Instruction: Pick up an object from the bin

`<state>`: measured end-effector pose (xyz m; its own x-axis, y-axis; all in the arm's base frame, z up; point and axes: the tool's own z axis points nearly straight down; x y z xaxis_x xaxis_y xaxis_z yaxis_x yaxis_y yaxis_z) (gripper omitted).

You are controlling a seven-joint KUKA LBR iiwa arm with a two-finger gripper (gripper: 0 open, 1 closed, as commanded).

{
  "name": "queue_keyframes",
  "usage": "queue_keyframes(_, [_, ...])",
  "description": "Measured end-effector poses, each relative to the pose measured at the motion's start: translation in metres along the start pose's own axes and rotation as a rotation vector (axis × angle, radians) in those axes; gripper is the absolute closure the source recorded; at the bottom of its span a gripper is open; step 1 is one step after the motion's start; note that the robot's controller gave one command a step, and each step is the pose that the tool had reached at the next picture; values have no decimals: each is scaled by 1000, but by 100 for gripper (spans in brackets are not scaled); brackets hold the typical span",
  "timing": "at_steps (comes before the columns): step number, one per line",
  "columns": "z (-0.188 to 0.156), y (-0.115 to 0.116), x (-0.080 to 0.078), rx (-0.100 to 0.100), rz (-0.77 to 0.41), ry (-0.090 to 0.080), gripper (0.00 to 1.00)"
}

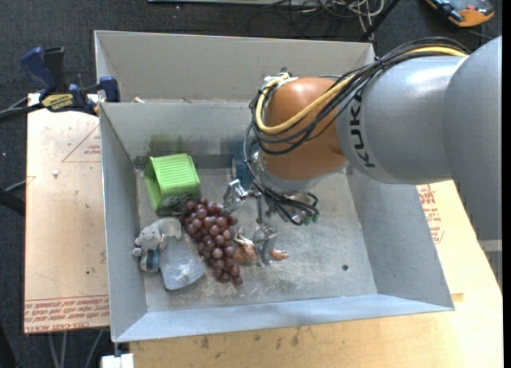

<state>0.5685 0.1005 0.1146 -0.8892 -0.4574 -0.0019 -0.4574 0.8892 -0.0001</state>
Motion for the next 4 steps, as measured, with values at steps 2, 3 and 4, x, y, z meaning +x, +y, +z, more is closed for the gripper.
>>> queue_keyframes(2, [36, -3, 5, 4, 158, -25, 100])
queue_keyframes(3, [36, -3, 5, 4, 158, -26, 100])
queue_keyframes(4, [-75, -4, -8, -1, 178, 0, 100])
